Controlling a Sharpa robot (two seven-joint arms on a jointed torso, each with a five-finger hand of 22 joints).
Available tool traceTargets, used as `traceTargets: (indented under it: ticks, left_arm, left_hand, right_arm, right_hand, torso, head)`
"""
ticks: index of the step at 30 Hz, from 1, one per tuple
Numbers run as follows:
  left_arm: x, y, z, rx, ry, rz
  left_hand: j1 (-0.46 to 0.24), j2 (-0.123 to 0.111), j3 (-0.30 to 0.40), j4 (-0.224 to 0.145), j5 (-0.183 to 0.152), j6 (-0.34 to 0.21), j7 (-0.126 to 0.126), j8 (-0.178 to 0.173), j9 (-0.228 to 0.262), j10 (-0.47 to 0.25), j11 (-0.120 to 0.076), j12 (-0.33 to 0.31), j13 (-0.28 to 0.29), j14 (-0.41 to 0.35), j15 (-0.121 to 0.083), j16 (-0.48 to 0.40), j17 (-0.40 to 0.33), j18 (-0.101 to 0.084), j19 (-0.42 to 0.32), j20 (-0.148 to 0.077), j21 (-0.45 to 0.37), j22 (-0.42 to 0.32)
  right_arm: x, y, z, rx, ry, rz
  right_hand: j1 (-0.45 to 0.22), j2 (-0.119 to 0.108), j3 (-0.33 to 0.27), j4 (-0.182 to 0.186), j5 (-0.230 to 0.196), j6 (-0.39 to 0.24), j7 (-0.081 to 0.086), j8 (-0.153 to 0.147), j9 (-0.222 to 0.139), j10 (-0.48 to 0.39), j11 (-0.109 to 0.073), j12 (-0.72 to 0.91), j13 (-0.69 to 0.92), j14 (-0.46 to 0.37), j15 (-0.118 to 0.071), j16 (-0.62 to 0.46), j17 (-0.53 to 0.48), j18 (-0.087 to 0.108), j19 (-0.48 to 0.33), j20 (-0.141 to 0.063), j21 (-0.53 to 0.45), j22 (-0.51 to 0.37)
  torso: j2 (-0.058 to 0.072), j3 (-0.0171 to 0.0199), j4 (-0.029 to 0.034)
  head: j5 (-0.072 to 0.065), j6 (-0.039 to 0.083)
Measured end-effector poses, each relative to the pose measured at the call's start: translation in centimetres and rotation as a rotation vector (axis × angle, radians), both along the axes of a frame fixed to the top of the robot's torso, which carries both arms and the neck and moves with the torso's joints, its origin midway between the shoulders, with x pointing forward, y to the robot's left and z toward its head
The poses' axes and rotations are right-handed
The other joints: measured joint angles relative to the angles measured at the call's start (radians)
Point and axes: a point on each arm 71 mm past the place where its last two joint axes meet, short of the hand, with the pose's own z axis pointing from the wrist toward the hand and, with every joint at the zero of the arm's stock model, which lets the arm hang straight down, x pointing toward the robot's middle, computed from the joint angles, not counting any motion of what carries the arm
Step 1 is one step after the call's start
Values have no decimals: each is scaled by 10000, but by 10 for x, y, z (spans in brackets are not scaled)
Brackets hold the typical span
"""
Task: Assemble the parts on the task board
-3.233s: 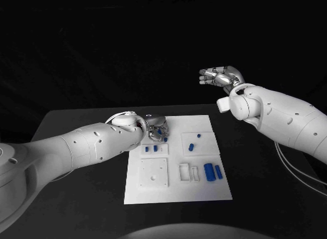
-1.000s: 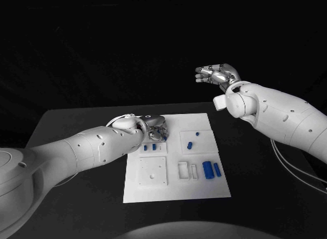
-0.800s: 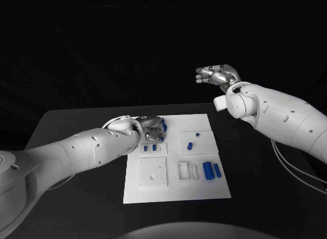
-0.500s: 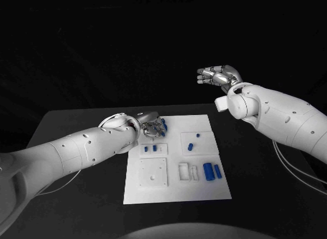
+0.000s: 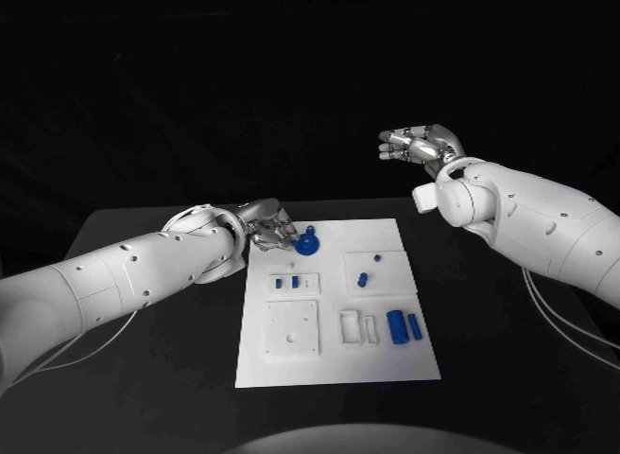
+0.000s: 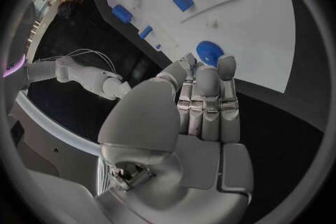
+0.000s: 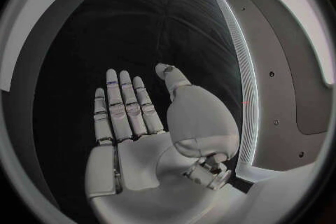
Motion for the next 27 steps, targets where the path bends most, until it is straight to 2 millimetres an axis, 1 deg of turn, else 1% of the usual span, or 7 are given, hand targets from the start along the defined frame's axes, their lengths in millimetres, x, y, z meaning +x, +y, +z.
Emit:
traceTargets:
  ticks: [7, 18, 21, 27]
  left_arm:
    - [-2, 13, -5, 242, 201, 102]
    - [-7, 16, -18, 814, 336, -106]
    - [-7, 18, -21, 930, 351, -115]
    - [-8, 16, -27, 1055, 380, -167]
  left_hand:
    - [0, -1, 0, 0, -1, -4, -2, 1, 2, 0, 0, 0, 0, 0, 0, 0, 8, -1, 0, 0, 0, -1]
    - [12, -13, 0, 0, -17, -33, 0, 0, 9, 0, 0, 0, -1, 0, 0, 0, 16, -1, 0, 0, 1, -2]
    - [12, -13, 0, 0, -17, -35, -1, -1, 9, 0, 0, 0, -1, 0, 0, 0, 16, -2, 0, 0, 1, -2]
    - [12, -14, 0, 0, -18, -38, -3, -2, 8, 0, 0, 0, -1, 0, 0, 0, 28, -2, 0, 0, 1, -3]
  right_arm:
    - [0, -1, 0, -6, 9, -12]
    - [0, 0, 0, 3, 16, 12]
    - [0, 1, -1, 8, 18, 22]
    - [0, 3, -1, 20, 19, 47]
  right_hand:
    - [0, 0, 0, 0, 0, 0, 0, 0, 0, 0, 0, 0, 0, 0, 0, 0, 0, 1, 0, 0, 0, 0]
    - [0, 0, 0, 0, 0, 0, 0, 0, 0, 0, 0, 0, 0, 0, 0, 0, 0, 0, 0, 0, 0, 0]
    - [0, 0, 0, 0, 0, 0, 0, 0, 0, 0, 0, 0, 0, 0, 0, 0, 0, -1, 0, 0, 0, 0]
    - [0, 0, 0, 0, 0, 0, 0, 0, 0, 0, 0, 0, 0, 0, 0, 0, 0, 0, 0, 0, 0, 0]
  torso:
    - [11, 0, -12]
    - [20, 12, -35]
    - [20, 18, -39]
    - [22, 16, -41]
  head:
    - [59, 1]
    - [130, 2]
    - [137, -9]
    - [132, -11]
